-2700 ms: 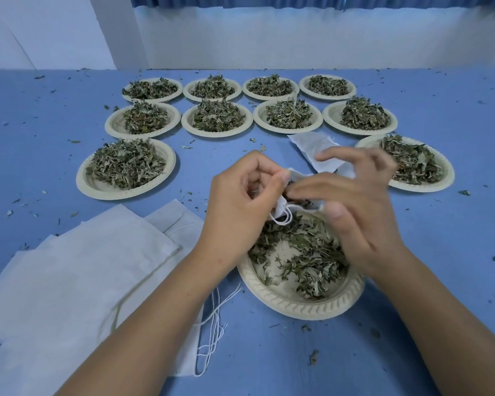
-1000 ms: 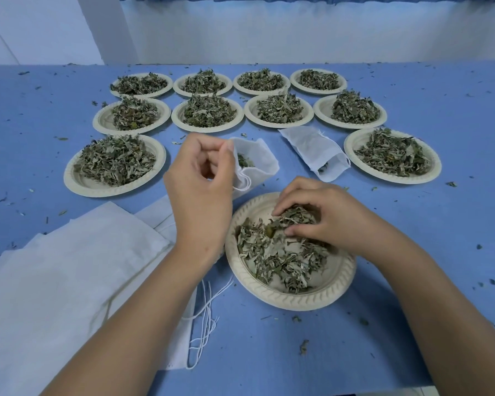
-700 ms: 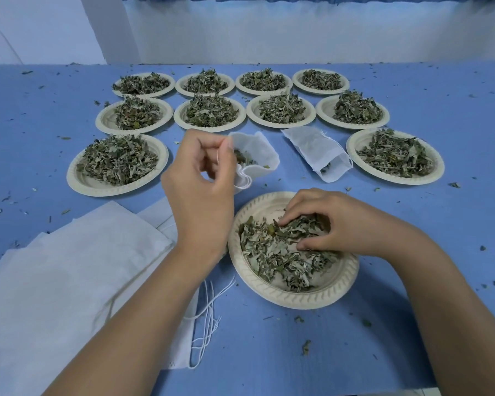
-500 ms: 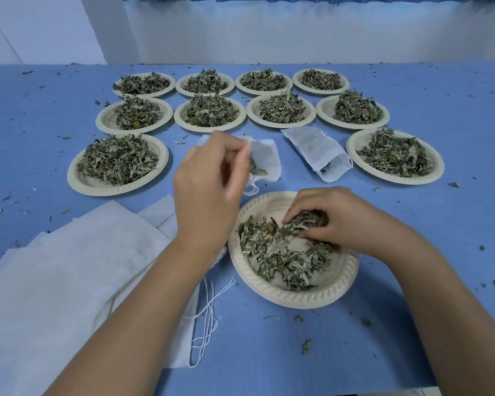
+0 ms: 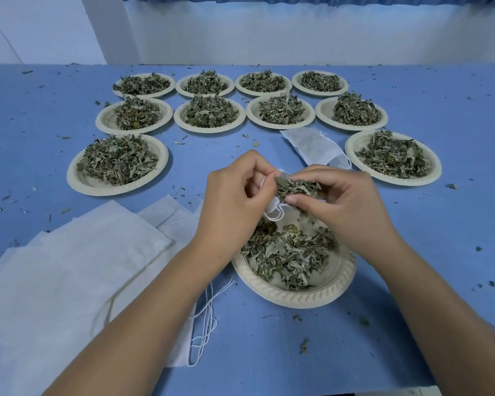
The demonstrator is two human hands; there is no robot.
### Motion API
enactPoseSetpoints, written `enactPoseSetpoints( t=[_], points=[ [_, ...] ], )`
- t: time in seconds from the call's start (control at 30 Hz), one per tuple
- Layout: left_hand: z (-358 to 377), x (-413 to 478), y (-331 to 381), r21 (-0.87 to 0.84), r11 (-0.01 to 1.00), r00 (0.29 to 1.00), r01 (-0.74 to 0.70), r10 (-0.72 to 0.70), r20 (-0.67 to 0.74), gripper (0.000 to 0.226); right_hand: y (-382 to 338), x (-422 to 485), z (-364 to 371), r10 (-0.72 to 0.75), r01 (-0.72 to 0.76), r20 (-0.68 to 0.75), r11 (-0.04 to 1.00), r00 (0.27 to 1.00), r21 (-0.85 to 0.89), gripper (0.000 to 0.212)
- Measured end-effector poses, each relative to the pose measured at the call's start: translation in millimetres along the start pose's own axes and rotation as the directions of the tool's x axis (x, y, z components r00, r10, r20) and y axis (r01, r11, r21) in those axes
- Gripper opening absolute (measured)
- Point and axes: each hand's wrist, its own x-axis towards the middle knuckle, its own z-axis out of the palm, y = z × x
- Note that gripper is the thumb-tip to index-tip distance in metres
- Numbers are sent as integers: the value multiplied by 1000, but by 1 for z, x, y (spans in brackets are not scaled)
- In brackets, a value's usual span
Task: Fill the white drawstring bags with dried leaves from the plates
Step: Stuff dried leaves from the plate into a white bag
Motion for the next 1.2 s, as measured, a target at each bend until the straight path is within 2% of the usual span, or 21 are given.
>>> enactPoseSetpoints(
  t=[0.13,0.2,0.3,0.4,0.53,0.67,0.73,0.83,0.9,0.97,1.1,1.17,1.2],
  points=[
    [2,-1,-2,-21,1000,999,-18,19,35,13,6,-1,6,-166,162,12,942,986,-293,24],
    [3,-1,-3,-23,1000,999,-18,19,46,12,6,0,5,-205,205,39,908,978,-364,27],
    [2,0,-5,-23,1000,1000,5,-5,25,13,4,-1,1,-121,133,62,955,991,-266,38],
    [2,1,-6,-24,1000,1000,19,-19,13,15,3,-1,1,-93,88,-29,985,995,-151,33],
    [3,-1,-4,-53,999,999,5,-3,42,14,6,-4,6,-260,229,-71,929,963,-289,20],
    [3,-1,-4,-52,998,998,-22,25,53,12,8,-2,11,-286,281,63,834,956,-475,19],
    [2,0,-5,-29,999,999,-22,23,23,13,10,-1,6,-224,244,97,882,970,-404,25],
    [0,2,-6,-17,1000,1000,7,-8,-20,14,8,1,0,-117,123,53,983,992,-133,32],
    [0,2,-6,-17,1000,1000,18,-18,-22,16,6,1,0,-97,97,-7,995,995,-29,34],
    [2,1,-4,-21,1000,1000,18,-18,-2,15,6,0,3,-122,121,-70,993,990,-10,33],
    [3,-1,-1,-69,998,999,10,-7,45,14,6,-4,8,-215,206,-127,975,968,-85,15],
    [3,-2,-1,-93,996,999,12,-8,53,13,7,-3,11,-300,276,-79,934,951,-226,9],
    [3,-2,-1,-93,996,999,15,-11,45,14,8,-3,12,-335,317,-12,902,942,-292,8]
  ],
)
